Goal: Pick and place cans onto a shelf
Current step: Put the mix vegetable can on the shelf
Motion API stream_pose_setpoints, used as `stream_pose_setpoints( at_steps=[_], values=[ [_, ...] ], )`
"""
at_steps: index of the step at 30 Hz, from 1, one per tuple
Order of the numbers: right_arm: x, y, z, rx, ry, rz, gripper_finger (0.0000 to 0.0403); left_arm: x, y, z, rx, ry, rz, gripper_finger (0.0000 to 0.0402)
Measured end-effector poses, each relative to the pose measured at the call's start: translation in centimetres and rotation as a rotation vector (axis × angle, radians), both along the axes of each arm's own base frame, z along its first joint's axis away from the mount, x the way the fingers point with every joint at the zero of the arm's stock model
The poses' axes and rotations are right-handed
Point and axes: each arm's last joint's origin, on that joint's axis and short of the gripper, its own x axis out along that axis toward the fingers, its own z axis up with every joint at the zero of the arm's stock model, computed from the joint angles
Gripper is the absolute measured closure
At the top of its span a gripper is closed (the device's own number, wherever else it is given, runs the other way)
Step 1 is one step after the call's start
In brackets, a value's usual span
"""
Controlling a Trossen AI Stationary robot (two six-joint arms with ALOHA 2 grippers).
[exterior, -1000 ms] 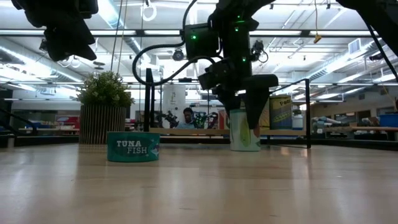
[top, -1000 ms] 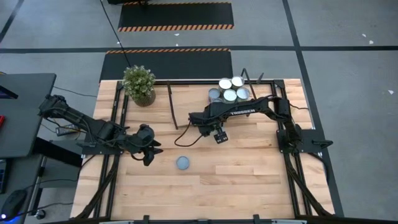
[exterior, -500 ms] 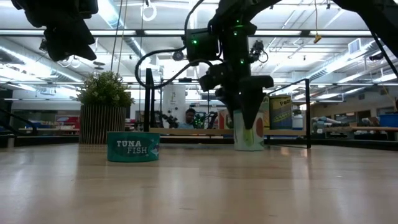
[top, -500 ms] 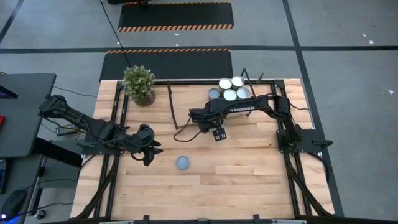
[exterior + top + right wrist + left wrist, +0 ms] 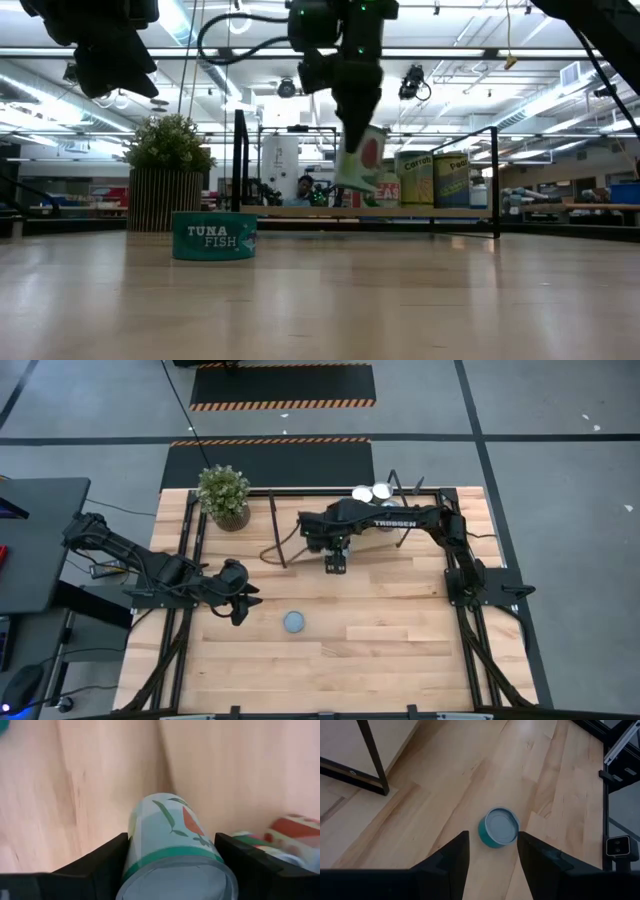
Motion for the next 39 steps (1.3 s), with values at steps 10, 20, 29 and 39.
stream_pose_setpoints(
  at_steps=[10,20,29,39],
  values=[
    [0.7,-2.9,1.4,-0.049,-0.148,-0.124,0.0105,0.1,0.0,0.1,-0.015,-0.019,0.010,0.0230],
    [-0.4,-6.6,-1.3,-0.025,-0.103,-0.213,0.0104,0.1,0.0,0.2,-0.015,-0.027,0.022,0.0230],
    [-0.4,-7.3,-1.3,-0.007,-0.134,-0.217,0.0103,0.1,0.0,0.2,-0.010,-0.030,0.031,0.0230],
    [-0.3,-7.4,-1.2,-0.050,-0.144,-0.205,0.0059,0.2,0.1,0.2,0.004,-0.036,0.046,0.0230]
  ],
)
